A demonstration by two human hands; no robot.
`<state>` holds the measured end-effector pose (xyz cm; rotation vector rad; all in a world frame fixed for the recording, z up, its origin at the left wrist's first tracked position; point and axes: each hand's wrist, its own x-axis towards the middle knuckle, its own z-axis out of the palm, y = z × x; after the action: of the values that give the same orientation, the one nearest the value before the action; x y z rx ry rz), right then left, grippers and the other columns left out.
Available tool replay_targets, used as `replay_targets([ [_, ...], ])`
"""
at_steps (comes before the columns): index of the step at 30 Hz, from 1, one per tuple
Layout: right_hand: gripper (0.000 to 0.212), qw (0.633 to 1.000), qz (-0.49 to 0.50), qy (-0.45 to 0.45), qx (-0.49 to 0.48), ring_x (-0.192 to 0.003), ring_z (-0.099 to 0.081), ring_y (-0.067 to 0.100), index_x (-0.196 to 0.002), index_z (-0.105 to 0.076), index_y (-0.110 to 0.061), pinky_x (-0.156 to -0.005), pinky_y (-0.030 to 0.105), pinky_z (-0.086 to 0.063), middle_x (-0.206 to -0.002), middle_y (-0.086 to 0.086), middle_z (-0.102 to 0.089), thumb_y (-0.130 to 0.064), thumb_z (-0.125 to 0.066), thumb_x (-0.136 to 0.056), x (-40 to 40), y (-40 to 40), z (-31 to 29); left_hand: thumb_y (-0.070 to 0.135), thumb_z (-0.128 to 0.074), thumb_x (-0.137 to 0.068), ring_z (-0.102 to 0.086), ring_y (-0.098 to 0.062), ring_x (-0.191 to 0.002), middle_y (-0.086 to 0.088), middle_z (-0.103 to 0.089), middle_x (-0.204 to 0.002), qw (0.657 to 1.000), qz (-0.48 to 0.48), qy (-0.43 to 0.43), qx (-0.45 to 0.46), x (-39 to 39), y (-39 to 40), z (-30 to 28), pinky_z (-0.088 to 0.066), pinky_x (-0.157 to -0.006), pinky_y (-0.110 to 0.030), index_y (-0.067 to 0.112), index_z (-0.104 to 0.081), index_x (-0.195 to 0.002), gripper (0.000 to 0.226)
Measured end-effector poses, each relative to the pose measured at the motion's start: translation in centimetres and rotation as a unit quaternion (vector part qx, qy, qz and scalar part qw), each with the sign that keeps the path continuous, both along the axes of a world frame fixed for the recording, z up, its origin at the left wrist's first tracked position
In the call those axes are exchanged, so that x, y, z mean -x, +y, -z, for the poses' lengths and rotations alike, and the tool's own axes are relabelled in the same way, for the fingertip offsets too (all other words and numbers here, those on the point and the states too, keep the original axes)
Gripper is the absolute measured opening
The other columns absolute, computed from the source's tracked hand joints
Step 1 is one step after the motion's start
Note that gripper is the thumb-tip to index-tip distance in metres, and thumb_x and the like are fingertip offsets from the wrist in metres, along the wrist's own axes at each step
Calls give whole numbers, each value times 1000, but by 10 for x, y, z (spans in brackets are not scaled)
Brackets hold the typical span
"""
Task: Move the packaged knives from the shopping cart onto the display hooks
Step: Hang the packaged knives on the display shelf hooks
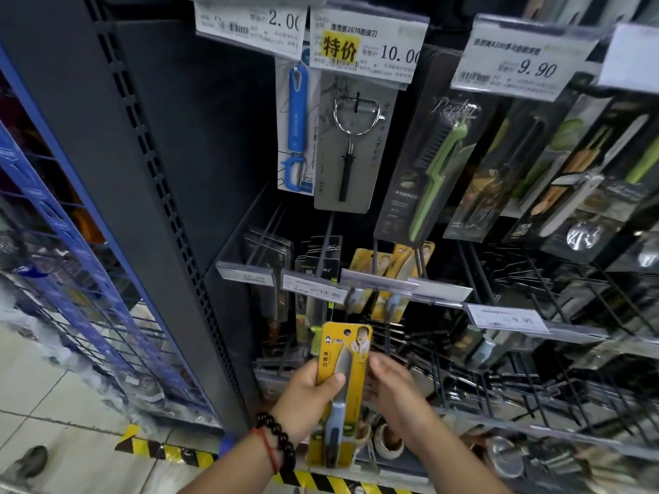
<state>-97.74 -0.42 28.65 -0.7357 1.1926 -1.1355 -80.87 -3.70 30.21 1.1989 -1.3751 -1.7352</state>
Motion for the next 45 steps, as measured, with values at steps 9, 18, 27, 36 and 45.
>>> replay_targets([
  [9,27,989,57,126,59,-86,-65,30,-95,-73,-2,-82,41,-52,-97,31,-68,-27,-73,-84,-4,-7,-6,15,-67,-88,-65,-18,-98,-4,-67,-102,995,-65,-60,44,4,-9,6,-53,-81,-28,15,-59,-102,17],
  [18,30,981,123,140,63,-71,-43,21,-89,-62,7,-67,33,-35,-71,10,-49,-23,-65,-92,12,-35,-11,6,-64,-89,-59,-7,-89,1,-59,-104,945,-299,-64,114,-54,-47,-20,-48,-88,-31,17,-52,-109,25],
  [27,13,979,121,146,72,-92,-63,20,-100,-71,-11,-92,38,-47,-97,6,-70,-15,-60,-96,16,-56,-24,12,-71,-84,-44,-15,-120,-8,-34,-142,847,-451,-154,235,-99,-73,-35,-43,-95,-29,20,-44,-135,59],
  [36,15,979,120,147,78,-89,-65,19,-93,-71,-15,-88,34,-49,-94,3,-73,-9,-57,-96,10,-58,-24,13,-77,-79,-29,-29,-139,-16,-23,-152,792,-452,-244,330,-123,-100,-48,-24,-113,-30,20,-22,-152,92],
  [45,12,980,134,133,61,-91,-63,23,-91,-70,-14,-84,35,-48,-94,4,-71,-15,-59,-96,8,-57,-13,13,-76,-80,-29,-26,-138,-14,-21,-152,794,-440,-244,343,-129,-100,-43,-27,-114,-36,22,-20,-153,92],
])
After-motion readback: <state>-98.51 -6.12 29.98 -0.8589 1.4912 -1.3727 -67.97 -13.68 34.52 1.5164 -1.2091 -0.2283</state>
